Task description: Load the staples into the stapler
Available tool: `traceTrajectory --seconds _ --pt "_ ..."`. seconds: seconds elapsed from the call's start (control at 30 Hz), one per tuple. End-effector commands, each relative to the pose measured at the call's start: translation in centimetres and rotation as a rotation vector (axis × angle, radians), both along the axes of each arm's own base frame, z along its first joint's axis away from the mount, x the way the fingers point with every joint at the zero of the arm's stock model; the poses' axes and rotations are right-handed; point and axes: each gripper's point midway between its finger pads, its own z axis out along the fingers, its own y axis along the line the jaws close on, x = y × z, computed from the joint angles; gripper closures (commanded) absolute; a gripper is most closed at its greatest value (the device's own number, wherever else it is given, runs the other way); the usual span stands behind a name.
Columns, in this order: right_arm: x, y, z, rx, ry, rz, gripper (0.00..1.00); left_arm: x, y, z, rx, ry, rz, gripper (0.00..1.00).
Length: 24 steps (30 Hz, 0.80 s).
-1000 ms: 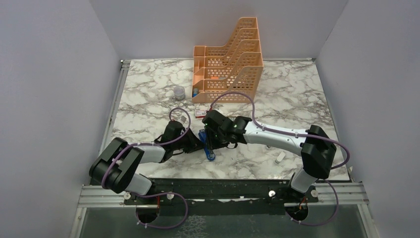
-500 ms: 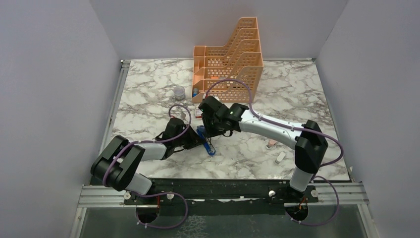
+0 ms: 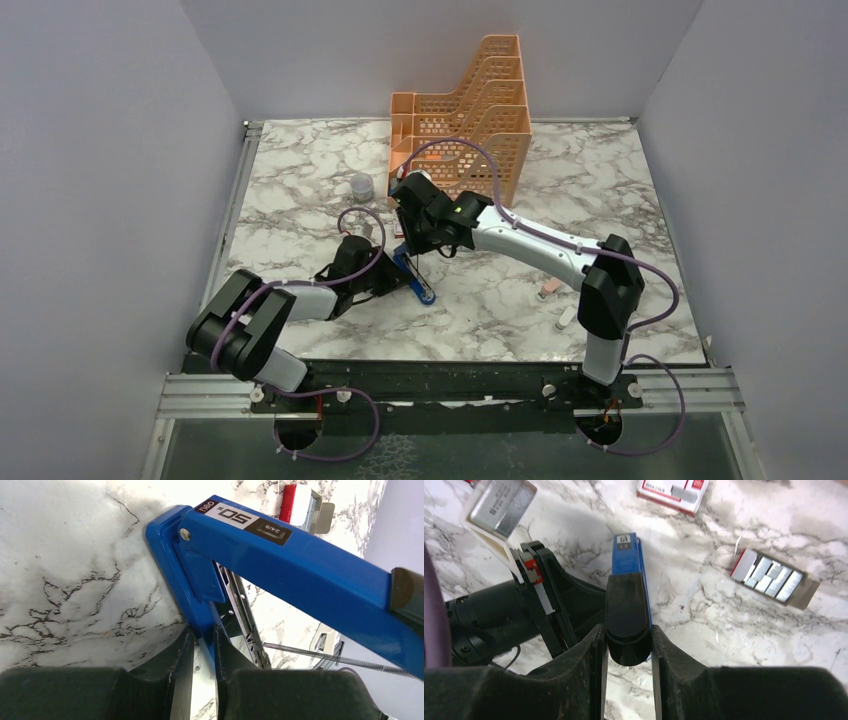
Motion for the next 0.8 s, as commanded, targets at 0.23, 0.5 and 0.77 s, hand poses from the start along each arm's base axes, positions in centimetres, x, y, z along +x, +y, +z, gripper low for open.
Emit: traceTrajectory --seconds 0.23,0.5,0.77 --pt "5.8 6.2 4.7 0.267 -0.276 -0.009 0.78 -4.5 2.5 -5.7 0.154 0.205 -0.005 0.83" --pt "7.1 7.2 3.0 0.237 -0.307 0.005 0.78 -5.1 3.2 -6.3 0.169 0.228 0.025 0.83" --pt "8.1 8.0 1.9 0.229 -0.343 0.020 0.77 -5.6 3.8 -6.7 0.180 0.251 0.058 0.83"
